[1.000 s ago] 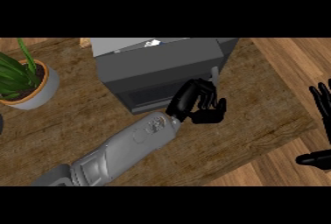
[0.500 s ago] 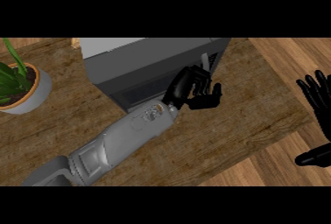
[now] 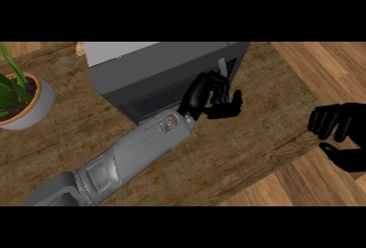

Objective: Pick up the milk, place it into the microwave and close the microwave

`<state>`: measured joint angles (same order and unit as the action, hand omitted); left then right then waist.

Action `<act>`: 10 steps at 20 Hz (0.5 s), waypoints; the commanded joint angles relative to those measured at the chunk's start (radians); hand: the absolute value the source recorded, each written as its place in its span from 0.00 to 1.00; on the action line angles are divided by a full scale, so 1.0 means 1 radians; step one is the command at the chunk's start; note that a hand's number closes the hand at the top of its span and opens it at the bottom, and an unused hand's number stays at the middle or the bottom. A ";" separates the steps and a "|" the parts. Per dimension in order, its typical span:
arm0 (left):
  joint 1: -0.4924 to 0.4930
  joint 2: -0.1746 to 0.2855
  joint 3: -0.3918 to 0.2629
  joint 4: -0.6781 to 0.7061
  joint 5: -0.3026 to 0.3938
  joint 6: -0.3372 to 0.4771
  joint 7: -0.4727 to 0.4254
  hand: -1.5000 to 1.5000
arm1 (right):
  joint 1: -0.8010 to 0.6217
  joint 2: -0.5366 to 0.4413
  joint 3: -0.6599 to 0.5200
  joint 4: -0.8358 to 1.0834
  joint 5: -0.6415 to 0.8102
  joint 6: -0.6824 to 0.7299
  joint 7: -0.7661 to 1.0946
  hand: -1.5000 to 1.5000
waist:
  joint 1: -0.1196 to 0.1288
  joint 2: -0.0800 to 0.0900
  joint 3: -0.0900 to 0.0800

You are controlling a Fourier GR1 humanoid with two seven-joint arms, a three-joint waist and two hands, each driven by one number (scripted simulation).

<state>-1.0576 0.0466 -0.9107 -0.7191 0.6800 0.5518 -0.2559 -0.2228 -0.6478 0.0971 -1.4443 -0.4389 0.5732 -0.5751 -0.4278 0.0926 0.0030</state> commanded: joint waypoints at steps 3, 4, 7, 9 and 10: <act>-0.086 -0.044 0.003 0.001 0.015 0.001 -0.014 1.00 | -0.026 -0.009 0.068 -0.085 0.008 0.096 -0.027 1.00 | -0.027 -0.002 0.003; -0.085 -0.044 0.001 0.004 0.016 0.008 -0.018 1.00 | -0.028 -0.014 0.070 -0.096 0.001 0.101 -0.024 1.00 | -0.031 -0.004 0.003; -0.078 -0.044 0.005 0.005 0.032 0.026 -0.024 1.00 | -0.026 -0.017 0.080 -0.127 -0.009 0.093 -0.009 1.00 | -0.046 -0.003 0.003; -0.087 -0.044 0.000 0.007 0.033 0.030 -0.026 1.00 | -0.022 -0.017 0.097 -0.148 -0.013 0.094 0.003 1.00 | -0.051 -0.005 0.004; -0.071 -0.044 0.000 0.010 0.038 0.036 -0.033 1.00 | -0.018 -0.016 0.105 -0.159 -0.012 0.092 0.008 1.00 | -0.055 -0.001 0.003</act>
<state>-1.0449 0.0608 -0.9178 -0.7221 0.7160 0.6027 -0.2790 -0.2420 -0.6642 0.1784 -1.5765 -0.4468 0.5984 -0.5247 -0.4547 0.0860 0.0045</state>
